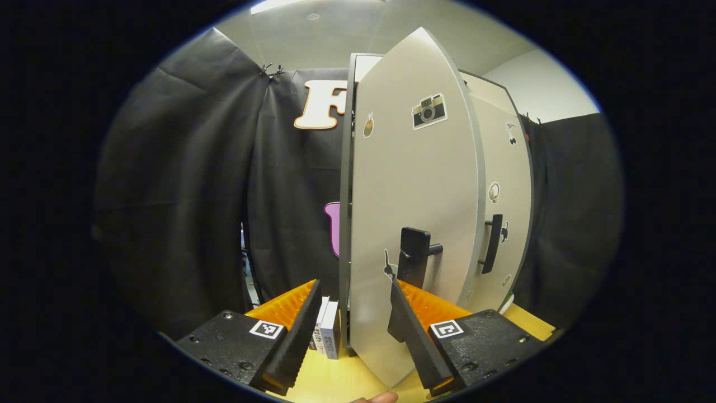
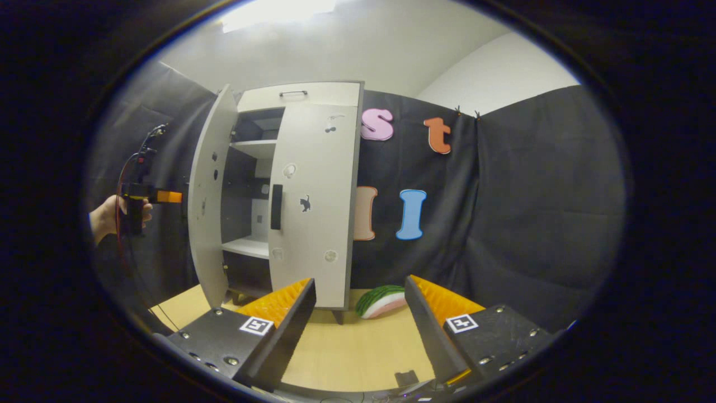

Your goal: Grasp the bottle in the cabinet with the left hand and place it on the coaster, then close the right door with the right hand and the left door with the left hand.

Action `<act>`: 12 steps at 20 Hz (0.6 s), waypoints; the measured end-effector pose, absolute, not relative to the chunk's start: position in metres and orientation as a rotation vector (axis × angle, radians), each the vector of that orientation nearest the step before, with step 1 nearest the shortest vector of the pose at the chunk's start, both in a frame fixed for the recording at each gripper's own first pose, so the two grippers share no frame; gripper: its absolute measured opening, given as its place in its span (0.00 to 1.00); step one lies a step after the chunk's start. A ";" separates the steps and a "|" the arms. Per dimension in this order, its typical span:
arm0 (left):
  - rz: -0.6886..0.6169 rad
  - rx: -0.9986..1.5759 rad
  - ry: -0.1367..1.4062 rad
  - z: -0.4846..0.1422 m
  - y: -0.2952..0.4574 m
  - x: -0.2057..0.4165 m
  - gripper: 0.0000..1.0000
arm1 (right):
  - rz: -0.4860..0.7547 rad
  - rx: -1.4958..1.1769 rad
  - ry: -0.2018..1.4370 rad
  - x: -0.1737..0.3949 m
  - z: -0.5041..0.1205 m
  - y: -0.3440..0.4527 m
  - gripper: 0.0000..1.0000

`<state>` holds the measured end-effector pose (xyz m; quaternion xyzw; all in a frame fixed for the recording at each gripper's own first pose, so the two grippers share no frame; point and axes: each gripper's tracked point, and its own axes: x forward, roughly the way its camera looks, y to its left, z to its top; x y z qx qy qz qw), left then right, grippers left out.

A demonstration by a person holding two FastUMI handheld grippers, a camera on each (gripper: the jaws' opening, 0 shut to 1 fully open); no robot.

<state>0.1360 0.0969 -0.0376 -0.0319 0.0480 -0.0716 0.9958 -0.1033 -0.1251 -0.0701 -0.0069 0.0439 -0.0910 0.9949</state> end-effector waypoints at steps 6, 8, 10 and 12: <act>-0.187 -0.055 0.090 -0.039 0.064 0.142 0.81 | -0.187 -0.027 0.097 -0.111 -0.072 -0.130 0.96; -0.215 -0.059 0.104 -0.042 0.050 0.143 0.81 | -0.205 -0.021 0.102 -0.113 -0.077 -0.136 0.96; -0.249 -0.061 0.126 -0.045 0.033 0.141 0.84 | -0.222 -0.007 0.108 -0.128 -0.081 -0.148 0.96; -0.256 -0.039 0.118 -0.040 0.024 0.139 0.86 | -0.232 0.001 0.102 -0.138 -0.078 -0.152 0.96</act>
